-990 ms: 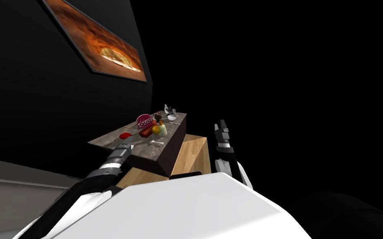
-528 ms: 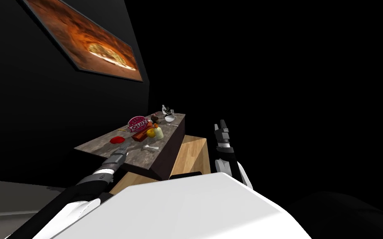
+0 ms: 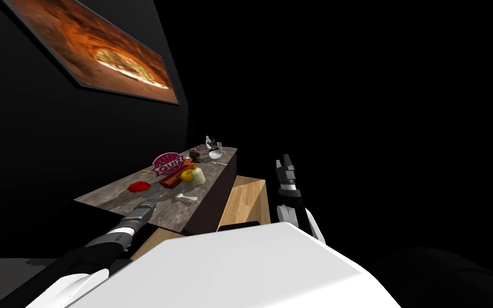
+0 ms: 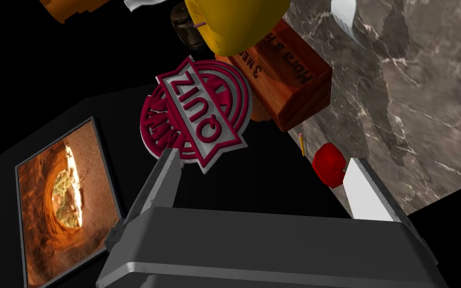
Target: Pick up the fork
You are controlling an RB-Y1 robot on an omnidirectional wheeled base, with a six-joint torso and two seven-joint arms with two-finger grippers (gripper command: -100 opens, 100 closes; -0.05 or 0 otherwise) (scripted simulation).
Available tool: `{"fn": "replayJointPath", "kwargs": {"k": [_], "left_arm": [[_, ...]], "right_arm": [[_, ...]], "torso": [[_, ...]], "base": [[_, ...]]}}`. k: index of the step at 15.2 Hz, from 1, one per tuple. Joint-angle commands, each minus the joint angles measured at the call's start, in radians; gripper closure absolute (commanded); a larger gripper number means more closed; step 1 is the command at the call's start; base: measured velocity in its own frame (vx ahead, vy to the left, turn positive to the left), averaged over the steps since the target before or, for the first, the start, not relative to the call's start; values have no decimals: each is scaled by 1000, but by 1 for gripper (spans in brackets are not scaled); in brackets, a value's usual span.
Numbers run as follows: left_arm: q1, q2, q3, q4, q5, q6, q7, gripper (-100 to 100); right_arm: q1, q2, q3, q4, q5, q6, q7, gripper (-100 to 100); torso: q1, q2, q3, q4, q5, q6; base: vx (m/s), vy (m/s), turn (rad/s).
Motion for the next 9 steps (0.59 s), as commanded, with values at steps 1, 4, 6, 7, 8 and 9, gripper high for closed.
{"fn": "replayJointPath", "kwargs": {"k": [1,4,6,7,8,9], "left_arm": [[11,6,8,3,13,32,-11,-100],[32,14,32,3,43,88,-38,-100],[54,21,55,4,73,145,-66,-100],[54,21,55,4,73,145,-66,-100],[76,28,79,4,102,179,-93,-100],[76,28,79,4,102,194,-93,-100]], "right_arm": [[0,0,0,0,0,0,0,0],[0,0,0,0,0,0,0,0],[0,0,0,0,0,0,0,0],[0,0,0,0,0,0,0,0],[0,0,0,0,0,0,0,0],[0,0,0,0,0,0,0,0]], "torso": [[0,0,0,0,0,0],[1,0,0,0,0,0],[1,1,0,0,0,0],[1,0,0,0,0,0],[1,1,0,0,0,0],[1,0,0,0,0,0]], "base": [[88,-31,0],[103,-33,-12],[112,-41,-16],[95,-31,3],[113,-28,-12],[123,-24,-12]]}}
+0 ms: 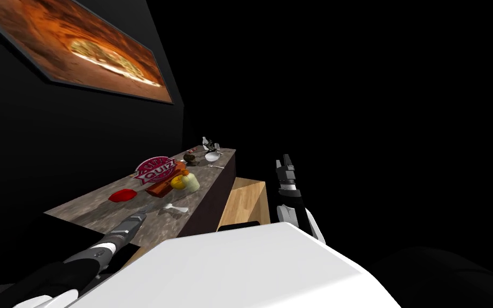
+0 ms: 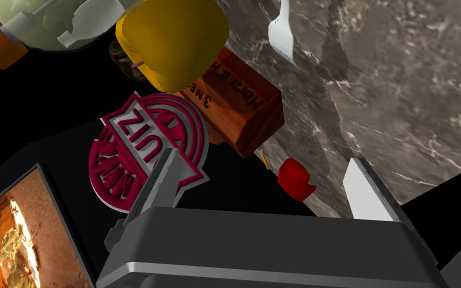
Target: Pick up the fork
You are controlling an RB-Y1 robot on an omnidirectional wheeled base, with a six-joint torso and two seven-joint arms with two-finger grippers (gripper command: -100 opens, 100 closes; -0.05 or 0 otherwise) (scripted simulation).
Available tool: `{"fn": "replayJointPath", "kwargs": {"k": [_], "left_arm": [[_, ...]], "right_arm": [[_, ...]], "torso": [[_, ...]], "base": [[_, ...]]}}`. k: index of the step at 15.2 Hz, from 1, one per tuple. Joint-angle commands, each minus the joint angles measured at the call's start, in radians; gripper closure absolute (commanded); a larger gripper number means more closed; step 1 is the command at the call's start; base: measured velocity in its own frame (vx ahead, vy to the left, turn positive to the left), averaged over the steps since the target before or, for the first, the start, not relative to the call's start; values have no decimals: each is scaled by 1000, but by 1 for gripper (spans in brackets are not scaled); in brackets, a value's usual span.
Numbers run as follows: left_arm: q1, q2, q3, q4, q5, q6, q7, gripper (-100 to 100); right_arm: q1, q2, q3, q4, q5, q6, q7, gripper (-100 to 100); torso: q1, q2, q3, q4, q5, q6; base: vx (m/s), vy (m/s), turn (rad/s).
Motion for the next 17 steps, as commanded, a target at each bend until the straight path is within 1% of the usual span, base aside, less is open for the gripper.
{"fn": "replayJointPath", "kwargs": {"k": [1,2,3,4,5,6,7,8,9,10,11,12,14,15,16,17], "left_arm": [[3,0,7,0,6,38,-11,-100],[24,6,30,0,35,66,-38,-100],[24,6,30,0,35,87,-38,-100],[24,6,30,0,35,94,-38,-100],[45,11,52,1,64,130,-64,-100],[45,11,52,1,64,148,-64,-100],[65,16,74,2,92,173,-90,-100],[65,16,74,2,92,199,-90,-100],[65,16,74,2,92,203,-90,-100],[85,20,95,2,119,233,-114,-100],[85,20,95,2,119,255,-114,-100],[104,24,115,3,146,278,-139,-100],[104,24,115,3,146,306,-139,-100],[123,27,135,4,171,334,-162,-100],[123,27,135,4,171,355,-162,-100],[123,27,135,4,171,355,-162,-100]], "right_arm": [[0,0,0,0,0,0,0,0],[0,0,0,0,0,0,0,0],[0,0,0,0,0,0,0,0],[0,0,0,0,0,0,0,0],[0,0,0,0,0,0,0,0],[0,0,0,0,0,0,0,0],[0,0,0,0,0,0,0,0],[0,0,0,0,0,0,0,0],[0,0,0,0,0,0,0,0],[0,0,0,0,0,0,0,0],[0,0,0,0,0,0,0,0],[0,0,0,0,0,0,0,0],[0,0,0,0,0,0,0,0],[0,0,0,0,0,0,0,0],[0,0,0,0,0,0,0,0],[0,0,0,0,0,0,0,0]], "torso": [[0,0,0,0,0,0],[1,1,0,0,0,0],[0,0,0,0,0,0],[0,0,0,0,0,0],[0,1,0,0,0,0],[0,0,0,0,0,0],[-1,0,0,0,0,0],[-1,-1,-1,0,0,0],[0,-2,-1,0,0,0],[0,-1,-1,0,0,0],[0,-1,0,0,0,0],[0,-1,-1,0,0,0],[0,-2,-1,0,0,0],[0,-1,-1,0,0,0],[0,-1,-1,0,0,0],[0,-1,-1,0,0,0]], "base": [[96,-14,-4],[119,-33,-21],[122,-38,-14],[93,-25,1],[116,-37,-14],[126,-38,-9],[143,-32,-15],[149,-31,-13],[113,-25,0],[119,-26,-13],[135,-16,-14],[144,-22,-14],[128,-31,-3],[123,-28,-9],[129,-26,-11],[90,-13,-2]]}}
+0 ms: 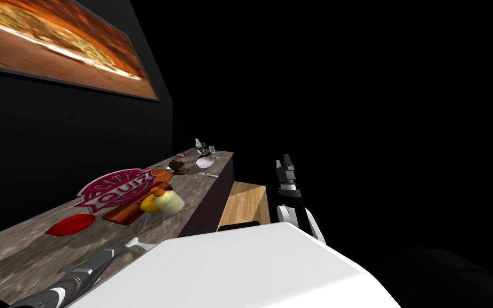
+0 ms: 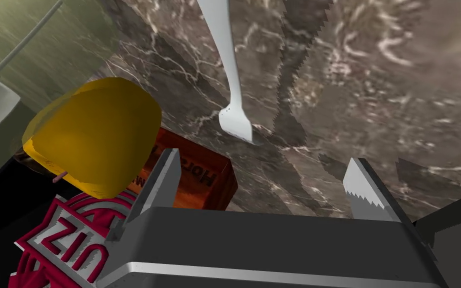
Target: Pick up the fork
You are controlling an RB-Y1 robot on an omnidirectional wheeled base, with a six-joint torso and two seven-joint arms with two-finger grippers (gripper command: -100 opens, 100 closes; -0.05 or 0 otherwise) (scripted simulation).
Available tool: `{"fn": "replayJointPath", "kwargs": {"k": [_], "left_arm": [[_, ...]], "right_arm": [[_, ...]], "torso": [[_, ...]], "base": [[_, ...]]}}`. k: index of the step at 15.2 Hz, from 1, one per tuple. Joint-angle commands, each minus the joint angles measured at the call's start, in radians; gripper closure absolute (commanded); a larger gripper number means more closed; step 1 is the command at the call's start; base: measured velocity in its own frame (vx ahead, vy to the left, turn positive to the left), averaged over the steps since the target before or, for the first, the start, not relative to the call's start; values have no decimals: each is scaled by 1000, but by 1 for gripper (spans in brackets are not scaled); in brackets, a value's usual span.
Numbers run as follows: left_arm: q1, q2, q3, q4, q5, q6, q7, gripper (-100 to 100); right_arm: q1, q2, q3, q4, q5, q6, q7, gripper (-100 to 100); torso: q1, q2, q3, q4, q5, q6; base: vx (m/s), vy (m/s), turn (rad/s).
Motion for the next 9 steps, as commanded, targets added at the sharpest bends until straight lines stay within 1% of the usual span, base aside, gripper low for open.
{"fn": "replayJointPath", "kwargs": {"k": [1,2,3,4,5,6,7,8,9], "left_arm": [[22,6,24,3,33,50,-27,-100],[22,6,24,3,33,60,-27,-100],[39,8,42,4,57,85,-48,-100],[39,8,42,4,57,104,-48,-100],[39,8,42,4,57,105,-48,-100],[54,10,58,5,79,141,-68,-100],[54,10,58,5,79,147,-68,-100],[69,11,73,6,99,179,-87,-100],[69,11,73,6,99,187,-87,-100]], "right_arm": [[0,0,0,0,0,0,0,0],[0,0,0,0,0,0,0,0],[0,0,0,0,0,0,0,0],[0,0,0,0,0,0,0,0],[0,0,0,0,0,0,0,0],[0,0,0,0,0,0,0,0],[0,0,0,0,0,0,0,0],[0,0,0,0,0,0,0,0],[0,0,0,0,0,0,0,0]], "torso": [[0,0,0,0,0,0],[0,0,0,0,0,0],[1,0,0,0,0,0],[0,-1,0,0,0,0],[0,-2,-1,0,0,0],[0,0,0,0,0,0],[1,0,0,0,0,0],[1,0,0,0,0,0],[0,-1,0,0,0,0]], "base": [[102,-10,-10],[105,-8,-9],[133,-18,-12],[146,-20,-7],[99,-15,-1],[97,-8,-9],[105,-9,-8],[133,-17,-14],[122,-15,-3]]}}
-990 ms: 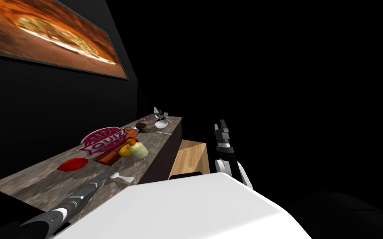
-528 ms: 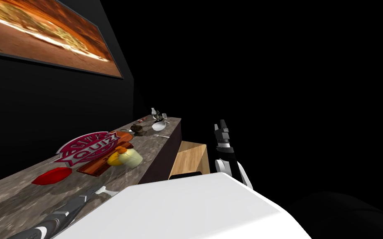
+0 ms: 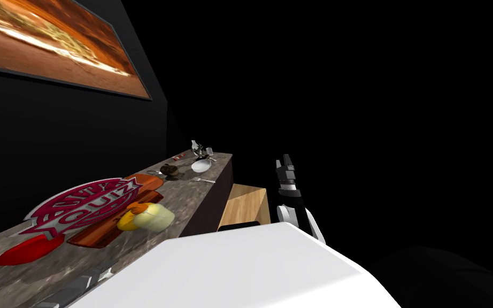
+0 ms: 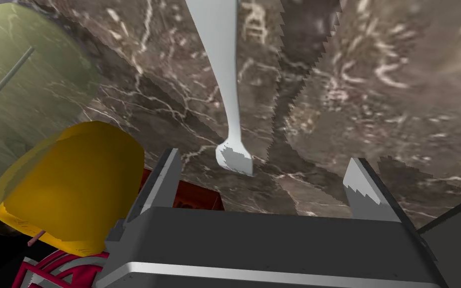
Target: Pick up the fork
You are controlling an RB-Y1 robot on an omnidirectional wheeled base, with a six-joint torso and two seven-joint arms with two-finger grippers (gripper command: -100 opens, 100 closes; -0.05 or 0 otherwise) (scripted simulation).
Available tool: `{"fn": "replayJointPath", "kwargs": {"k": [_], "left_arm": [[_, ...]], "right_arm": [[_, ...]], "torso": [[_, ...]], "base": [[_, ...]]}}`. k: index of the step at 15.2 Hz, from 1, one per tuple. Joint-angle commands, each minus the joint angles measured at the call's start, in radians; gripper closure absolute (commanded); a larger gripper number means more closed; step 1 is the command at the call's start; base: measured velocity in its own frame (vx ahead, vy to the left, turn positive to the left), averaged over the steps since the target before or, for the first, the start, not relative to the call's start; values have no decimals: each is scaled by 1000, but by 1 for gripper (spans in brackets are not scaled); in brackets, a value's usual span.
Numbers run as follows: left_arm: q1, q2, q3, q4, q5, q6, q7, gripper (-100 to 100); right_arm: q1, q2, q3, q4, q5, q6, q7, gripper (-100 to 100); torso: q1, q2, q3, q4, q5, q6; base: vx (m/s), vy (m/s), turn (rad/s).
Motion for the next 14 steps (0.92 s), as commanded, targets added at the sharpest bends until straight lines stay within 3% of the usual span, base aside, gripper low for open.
{"fn": "replayJointPath", "kwargs": {"k": [1,12,13,14], "left_arm": [[19,3,22,-4,27,50,-21,-100],[76,2,73,5,107,219,-93,-100],[65,6,68,6,98,204,-82,-100],[46,5,47,39,80,189,-84,-100]], "right_arm": [[0,0,0,0,0,0,0,0],[0,0,0,0,0,0,0,0],[0,0,0,0,0,0,0,0],[0,0,0,0,0,0,0,0]], "torso": [[0,0,0,0,0,0],[0,2,1,0,0,0],[1,2,1,0,0,0],[1,4,2,1,0,0]], "base": [[114,-18,-8],[98,-9,-5],[51,1,1],[1,-2,-50]]}}
